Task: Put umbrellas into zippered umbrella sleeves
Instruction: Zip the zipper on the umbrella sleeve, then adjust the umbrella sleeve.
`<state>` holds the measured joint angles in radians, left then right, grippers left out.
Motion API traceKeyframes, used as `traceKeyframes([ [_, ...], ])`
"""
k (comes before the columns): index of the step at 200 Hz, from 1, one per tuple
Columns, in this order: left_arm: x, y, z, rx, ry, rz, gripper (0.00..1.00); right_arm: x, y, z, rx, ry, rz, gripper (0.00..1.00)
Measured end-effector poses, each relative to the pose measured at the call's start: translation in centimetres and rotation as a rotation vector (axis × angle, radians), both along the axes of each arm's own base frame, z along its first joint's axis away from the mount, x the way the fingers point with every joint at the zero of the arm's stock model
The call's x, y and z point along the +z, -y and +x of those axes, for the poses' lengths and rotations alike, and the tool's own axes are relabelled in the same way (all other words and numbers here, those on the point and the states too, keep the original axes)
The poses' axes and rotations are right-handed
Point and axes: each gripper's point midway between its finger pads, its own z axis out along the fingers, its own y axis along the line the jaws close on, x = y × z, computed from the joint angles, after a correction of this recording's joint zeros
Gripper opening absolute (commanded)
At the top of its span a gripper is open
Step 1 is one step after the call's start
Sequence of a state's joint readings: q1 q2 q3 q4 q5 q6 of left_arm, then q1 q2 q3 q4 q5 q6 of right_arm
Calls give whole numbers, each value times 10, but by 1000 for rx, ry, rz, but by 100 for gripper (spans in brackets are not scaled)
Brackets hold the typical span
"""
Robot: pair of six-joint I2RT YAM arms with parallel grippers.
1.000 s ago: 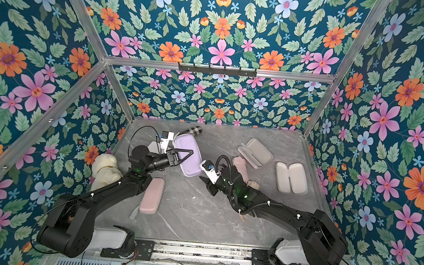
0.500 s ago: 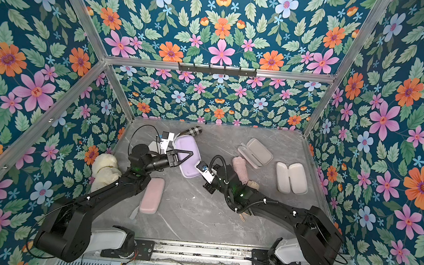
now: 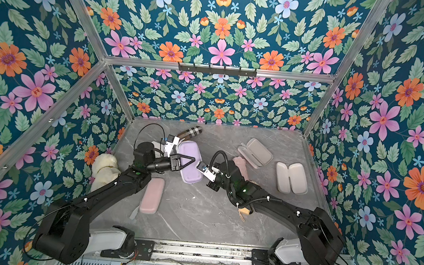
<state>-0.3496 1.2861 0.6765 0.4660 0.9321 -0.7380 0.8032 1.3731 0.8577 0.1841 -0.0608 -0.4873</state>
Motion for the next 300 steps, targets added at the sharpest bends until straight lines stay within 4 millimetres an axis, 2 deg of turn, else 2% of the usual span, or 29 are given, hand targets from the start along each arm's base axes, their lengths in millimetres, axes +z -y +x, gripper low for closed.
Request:
traceKeyframes([
  [19, -8, 8, -8, -36, -7, 10, 5, 6, -1, 12, -9, 8, -13, 0],
  [45, -17, 20, -24, -113, 1, 29, 5, 33, 0, 43, -63, 54, 14, 0],
  [69, -16, 25, -29, -138, 29, 34, 5, 52, -6, 60, -72, 97, 14, 0],
  [92, -19, 27, -29, -133, 30, 43, 5, 56, -10, 68, -64, 99, -2, 0],
  [99, -19, 27, -29, -133, 40, 50, 5, 55, -10, 68, -64, 95, -3, 7],
  [115, -20, 27, -31, -140, 47, 69, 5, 50, -6, 65, -78, 67, 4, 31],
  [129, -26, 25, -35, -151, 19, 95, 7, 49, 7, 65, -132, 50, 29, 44],
  [146, -32, 22, -40, -158, 7, 121, 11, 47, 23, 59, -175, 7, 62, 51],
  [162, -28, 21, -43, -165, 43, 130, 15, 39, 35, 47, -175, -81, 91, 56],
  [175, -26, 20, -45, -170, 71, 136, 16, 38, 47, 40, -189, -170, 154, 67],
  [187, -26, 20, -46, -174, 90, 145, 16, 41, 53, 33, -164, -255, 236, 72],
  [219, -21, 27, -55, -218, 149, 165, 10, 48, 28, 4, 29, -495, 391, 73],
  [257, -9, 40, -73, -303, 236, 172, 7, 63, -3, -9, 250, -645, 456, 67],
  [300, -3, 43, -87, -369, 283, 173, 6, 76, -14, -25, 433, -754, 483, 58],
])
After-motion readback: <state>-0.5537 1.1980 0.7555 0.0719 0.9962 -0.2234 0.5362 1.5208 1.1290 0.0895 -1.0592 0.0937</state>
